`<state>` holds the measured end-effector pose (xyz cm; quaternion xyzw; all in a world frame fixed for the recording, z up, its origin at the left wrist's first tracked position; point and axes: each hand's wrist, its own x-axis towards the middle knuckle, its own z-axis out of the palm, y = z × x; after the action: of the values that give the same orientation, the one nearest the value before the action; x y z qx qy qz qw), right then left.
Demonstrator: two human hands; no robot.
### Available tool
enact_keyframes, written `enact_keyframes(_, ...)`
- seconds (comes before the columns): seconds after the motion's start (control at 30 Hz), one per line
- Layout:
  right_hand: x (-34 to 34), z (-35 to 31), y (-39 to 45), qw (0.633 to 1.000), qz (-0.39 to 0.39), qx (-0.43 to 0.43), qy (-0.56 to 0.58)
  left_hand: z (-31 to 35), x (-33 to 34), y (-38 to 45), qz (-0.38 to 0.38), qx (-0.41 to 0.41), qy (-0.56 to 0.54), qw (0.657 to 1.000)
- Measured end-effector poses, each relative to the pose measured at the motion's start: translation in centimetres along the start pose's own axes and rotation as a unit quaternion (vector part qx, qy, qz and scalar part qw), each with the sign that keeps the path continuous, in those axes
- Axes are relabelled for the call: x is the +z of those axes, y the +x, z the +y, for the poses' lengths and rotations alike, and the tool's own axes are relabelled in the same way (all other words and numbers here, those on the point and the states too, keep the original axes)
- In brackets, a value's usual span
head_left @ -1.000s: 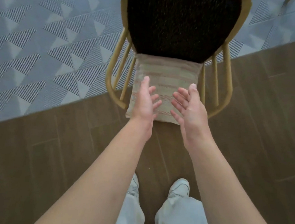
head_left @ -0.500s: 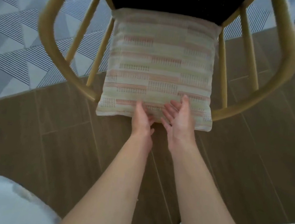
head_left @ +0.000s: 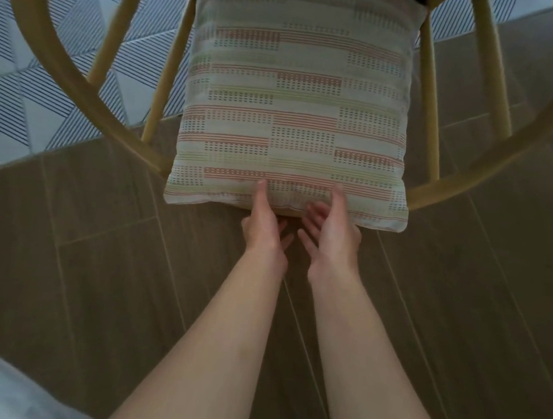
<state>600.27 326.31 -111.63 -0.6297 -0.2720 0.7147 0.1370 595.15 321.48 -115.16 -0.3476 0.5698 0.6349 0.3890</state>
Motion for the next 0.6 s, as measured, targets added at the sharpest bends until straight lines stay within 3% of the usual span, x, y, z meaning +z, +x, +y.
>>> enact_keyframes(0.13, 0.1, 1.3, 1.5, 0.999, 0.035, 0.021, 0.019, -0.3, -0.3, 1.1, 0.001, 0.007, -0.02, 1.0)
enact_keyframes(0.4, 0.2, 3.2, 4.7, 0.997, 0.026, 0.023, 0.063, -0.8, -2.0, 2.9, -0.049, -0.015, -0.108, 0.993)
enact_keyframes(0.6, 0.4, 4.7, 6.8, 0.997, 0.014, 0.009, 0.076, -1.0, -2.5, 5.4, -0.021, -0.013, -0.096, 0.995)
